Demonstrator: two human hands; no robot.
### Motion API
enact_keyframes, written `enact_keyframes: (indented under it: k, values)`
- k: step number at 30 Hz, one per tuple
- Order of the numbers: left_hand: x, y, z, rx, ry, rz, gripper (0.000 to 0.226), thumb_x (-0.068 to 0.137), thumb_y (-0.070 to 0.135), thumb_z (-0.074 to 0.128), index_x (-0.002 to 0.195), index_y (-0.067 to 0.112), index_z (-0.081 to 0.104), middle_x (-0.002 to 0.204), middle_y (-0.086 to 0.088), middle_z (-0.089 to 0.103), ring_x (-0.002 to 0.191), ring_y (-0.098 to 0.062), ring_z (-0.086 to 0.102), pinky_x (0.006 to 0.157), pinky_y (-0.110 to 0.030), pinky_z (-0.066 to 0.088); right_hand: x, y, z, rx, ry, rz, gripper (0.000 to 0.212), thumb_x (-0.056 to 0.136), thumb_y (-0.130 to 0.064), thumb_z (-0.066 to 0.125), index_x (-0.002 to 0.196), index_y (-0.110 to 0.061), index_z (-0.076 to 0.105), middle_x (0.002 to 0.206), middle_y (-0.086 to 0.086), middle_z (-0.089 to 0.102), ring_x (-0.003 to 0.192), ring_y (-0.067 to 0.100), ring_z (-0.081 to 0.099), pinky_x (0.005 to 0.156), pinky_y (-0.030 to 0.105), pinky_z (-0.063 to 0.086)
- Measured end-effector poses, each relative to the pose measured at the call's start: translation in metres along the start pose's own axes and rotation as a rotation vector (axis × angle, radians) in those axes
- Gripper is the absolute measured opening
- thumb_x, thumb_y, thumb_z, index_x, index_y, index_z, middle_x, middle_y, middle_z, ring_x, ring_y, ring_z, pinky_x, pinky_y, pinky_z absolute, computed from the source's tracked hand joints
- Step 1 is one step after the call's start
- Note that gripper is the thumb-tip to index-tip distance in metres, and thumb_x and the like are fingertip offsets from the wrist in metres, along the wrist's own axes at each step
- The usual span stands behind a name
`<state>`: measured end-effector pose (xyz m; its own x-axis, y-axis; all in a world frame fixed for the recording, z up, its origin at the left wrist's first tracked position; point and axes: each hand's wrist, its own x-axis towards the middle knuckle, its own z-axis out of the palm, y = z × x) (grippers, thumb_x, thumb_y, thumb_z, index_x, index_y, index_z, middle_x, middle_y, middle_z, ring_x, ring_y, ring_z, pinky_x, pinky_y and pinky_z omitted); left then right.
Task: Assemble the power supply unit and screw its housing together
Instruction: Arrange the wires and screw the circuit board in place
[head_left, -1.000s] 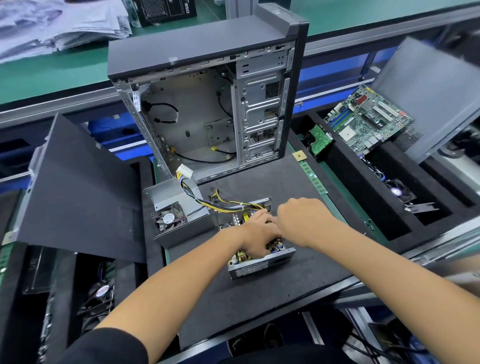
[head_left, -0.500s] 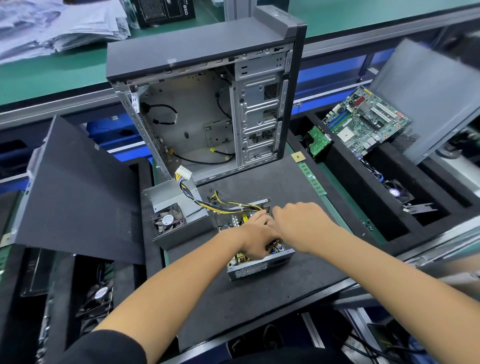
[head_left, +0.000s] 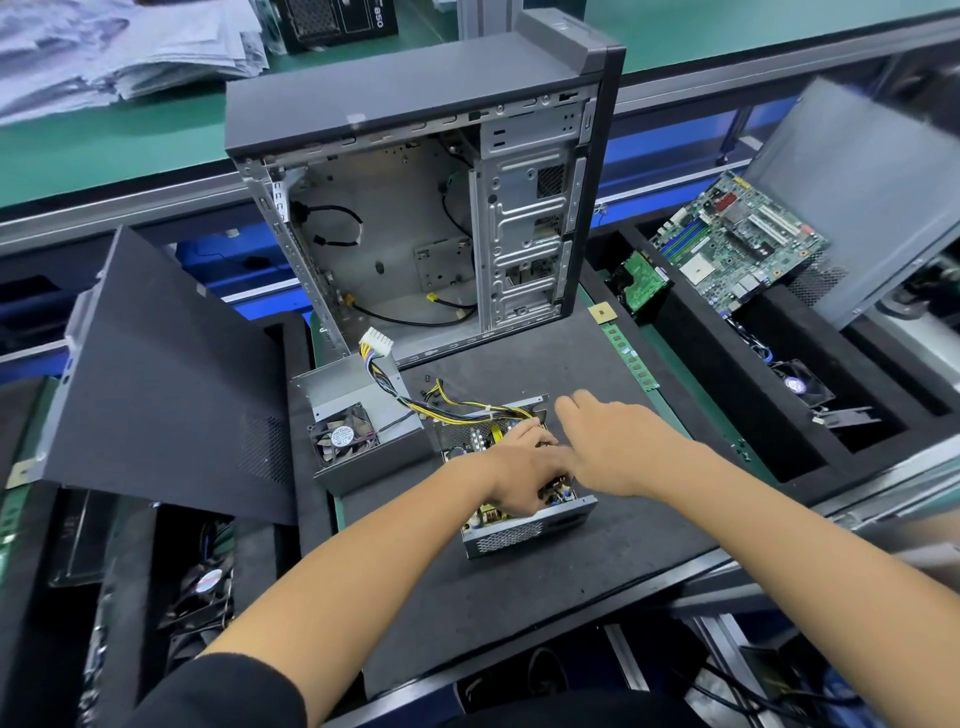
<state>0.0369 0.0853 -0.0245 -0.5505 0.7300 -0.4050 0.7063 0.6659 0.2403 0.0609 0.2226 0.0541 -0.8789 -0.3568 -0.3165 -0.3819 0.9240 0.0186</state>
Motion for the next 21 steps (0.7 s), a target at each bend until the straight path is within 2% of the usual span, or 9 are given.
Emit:
enact_keyframes:
  k: [2, 3, 7, 10, 12, 15, 17, 19, 21]
  values:
    - [0.001, -0.001, 0.001, 0.019, 0.004, 0.011, 0.054, 0.081, 0.014, 0.055, 0.134, 0.021, 0.045, 0.140, -0.007, 0.043, 0.143, -0.019, 0.012, 0.118, -0.037, -0.014, 0.000, 0.001, -0.005, 0.099, -0.091, -0.017, 0.019, 0.089, -0.015, 0.050, 0.091, -0.014, 0.031, 0.095, 0.003, 0.031, 0.062, 0.022, 0.045, 0.048, 0.031, 0.024]
    - [0.001, -0.001, 0.002, 0.034, 0.004, 0.016, 0.054, 0.081, 0.014, 0.055, 0.133, 0.021, 0.046, 0.138, -0.006, 0.045, 0.142, -0.020, 0.013, 0.118, -0.037, -0.014, 0.001, 0.001, -0.008, 0.105, -0.106, -0.023, 0.019, 0.088, -0.012, 0.052, 0.091, -0.014, 0.034, 0.095, 0.003, 0.031, 0.061, 0.020, 0.043, 0.047, 0.030, 0.023]
    - [0.001, -0.001, 0.003, 0.050, 0.017, 0.031, 0.052, 0.079, 0.014, 0.056, 0.131, 0.020, 0.050, 0.137, -0.002, 0.047, 0.140, -0.021, 0.016, 0.117, -0.038, -0.014, 0.002, -0.006, -0.009, -0.009, -0.038, -0.021, 0.008, 0.092, -0.014, 0.052, 0.098, -0.010, 0.052, 0.104, 0.009, 0.052, 0.090, 0.026, 0.058, 0.062, 0.027, 0.034]
    - [0.001, -0.001, 0.002, 0.040, 0.032, 0.037, 0.054, 0.078, 0.014, 0.057, 0.131, 0.020, 0.051, 0.136, -0.005, 0.047, 0.140, -0.021, 0.015, 0.117, -0.036, -0.014, 0.001, -0.011, -0.004, -0.156, -0.052, -0.040, 0.014, 0.092, -0.006, 0.047, 0.104, -0.008, 0.054, 0.108, 0.011, 0.058, 0.095, 0.028, 0.062, 0.063, 0.029, 0.038]
    - [0.000, -0.001, 0.001, 0.023, 0.028, 0.028, 0.055, 0.078, 0.014, 0.057, 0.132, 0.022, 0.048, 0.137, -0.007, 0.045, 0.141, -0.022, 0.014, 0.118, -0.036, -0.014, -0.001, -0.009, -0.002, -0.151, -0.045, -0.032, 0.019, 0.091, -0.007, 0.050, 0.110, -0.009, 0.049, 0.113, 0.011, 0.052, 0.096, 0.029, 0.061, 0.062, 0.030, 0.038]
    - [-0.001, 0.000, 0.000, 0.050, 0.012, 0.032, 0.057, 0.080, 0.016, 0.057, 0.135, 0.024, 0.045, 0.139, -0.006, 0.043, 0.143, -0.021, 0.011, 0.119, -0.038, -0.011, -0.004, -0.002, -0.007, -0.050, -0.081, -0.085, 0.027, 0.088, -0.009, 0.052, 0.110, -0.012, 0.037, 0.116, 0.009, 0.031, 0.086, 0.023, 0.047, 0.056, 0.025, 0.030]
    - [-0.001, 0.001, 0.000, 0.080, 0.015, 0.027, 0.053, 0.081, 0.018, 0.057, 0.133, 0.020, 0.048, 0.137, -0.007, 0.045, 0.142, -0.021, 0.012, 0.119, -0.037, -0.011, -0.005, -0.004, -0.013, -0.007, -0.134, -0.112, 0.023, 0.084, -0.002, 0.051, 0.099, -0.014, 0.038, 0.107, 0.007, 0.032, 0.069, 0.014, 0.038, 0.048, 0.024, 0.023]
    - [-0.002, 0.002, -0.002, 0.097, 0.017, 0.021, 0.048, 0.081, 0.017, 0.056, 0.128, 0.015, 0.052, 0.134, -0.007, 0.047, 0.141, -0.023, 0.015, 0.119, -0.038, -0.009, -0.003, -0.007, -0.016, 0.002, -0.116, -0.094, 0.020, 0.084, 0.001, 0.051, 0.098, -0.012, 0.046, 0.101, 0.006, 0.037, 0.068, 0.015, 0.046, 0.051, 0.023, 0.030]
    - [-0.003, 0.003, -0.004, 0.109, 0.015, 0.014, 0.045, 0.081, 0.018, 0.056, 0.126, 0.014, 0.053, 0.131, -0.006, 0.050, 0.139, -0.024, 0.019, 0.119, -0.039, -0.009, 0.001, -0.009, -0.014, -0.004, -0.065, -0.068, 0.019, 0.085, -0.001, 0.053, 0.101, -0.010, 0.053, 0.102, 0.007, 0.047, 0.085, 0.025, 0.057, 0.061, 0.028, 0.038]
